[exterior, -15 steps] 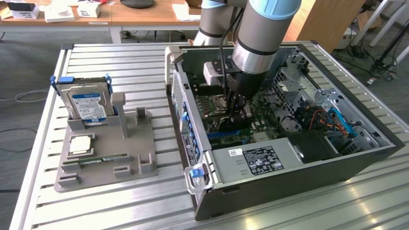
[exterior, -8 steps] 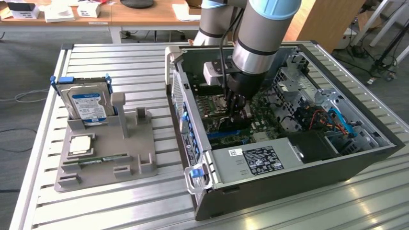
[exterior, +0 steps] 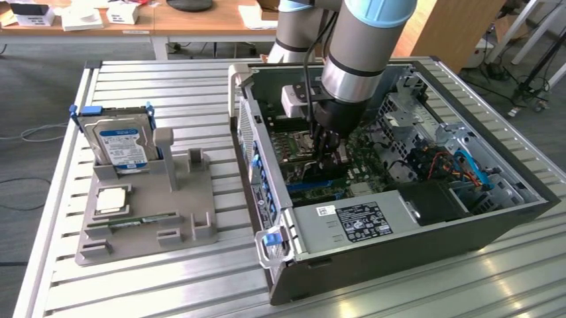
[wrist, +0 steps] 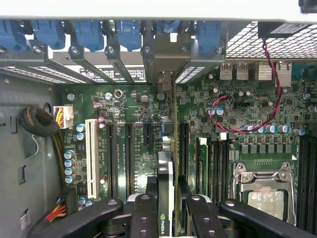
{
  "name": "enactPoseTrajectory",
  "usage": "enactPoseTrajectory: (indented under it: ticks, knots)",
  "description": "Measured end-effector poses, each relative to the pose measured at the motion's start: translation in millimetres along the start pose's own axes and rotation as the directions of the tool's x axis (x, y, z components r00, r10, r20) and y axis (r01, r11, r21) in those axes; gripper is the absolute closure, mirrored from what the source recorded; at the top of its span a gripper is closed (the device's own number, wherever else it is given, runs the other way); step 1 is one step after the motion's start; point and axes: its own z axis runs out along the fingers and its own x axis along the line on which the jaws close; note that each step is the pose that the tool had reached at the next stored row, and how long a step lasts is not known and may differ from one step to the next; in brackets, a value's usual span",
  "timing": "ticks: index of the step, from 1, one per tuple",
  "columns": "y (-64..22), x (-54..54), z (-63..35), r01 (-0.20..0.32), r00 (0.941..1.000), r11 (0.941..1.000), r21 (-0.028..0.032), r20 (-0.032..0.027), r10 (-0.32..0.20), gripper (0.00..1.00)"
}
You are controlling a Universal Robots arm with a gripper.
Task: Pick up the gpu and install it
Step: 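Insert the gpu into the slot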
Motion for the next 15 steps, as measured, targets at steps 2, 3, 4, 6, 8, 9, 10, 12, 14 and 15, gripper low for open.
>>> enactPoseTrajectory:
  ticks: [2, 3, 4, 6, 8, 9, 10, 12, 14, 15]
  knots:
    - [0.0, 0.0, 0.0, -0.003, 1.0000, 1.0000, 0.0000, 0.0000, 0.003, 0.73]
    - [0.0, 0.0, 0.0, -0.005, 1.0000, 1.0000, 0.0001, -0.0001, 0.005, 0.73]
    - [0.0, 0.0, 0.0, -0.007, 1.0000, 1.0000, 0.0002, -0.0001, 0.007, 0.73]
    - [-0.1, 0.0, 0.0, -0.010, 0.9999, 0.9999, 0.0002, 0.0000, 0.010, 0.73]
    - [-0.4, 0.0, 0.1, -0.011, 0.9999, 0.9999, 0.0003, 0.0001, 0.011, 0.73]
    - [-0.5, 0.0, 0.1, -0.011, 0.9999, 0.9999, 0.0003, 0.0001, 0.011, 0.73]
    - [-0.6, 0.0, 0.1, -0.011, 0.9999, 0.9999, 0.0003, 0.0001, 0.011, 0.73]
    - [-0.7, 0.0, 0.0, -0.011, 0.9999, 0.9999, 0.0003, 0.0000, 0.011, 0.73]
    - [-0.7, 0.0, 0.0, -0.012, 0.9999, 0.9999, 0.0003, 0.0000, 0.012, 0.73]
    - [-0.7, 0.0, 0.0, -0.013, 0.9999, 0.9999, 0.0003, -0.0001, 0.013, 0.73]
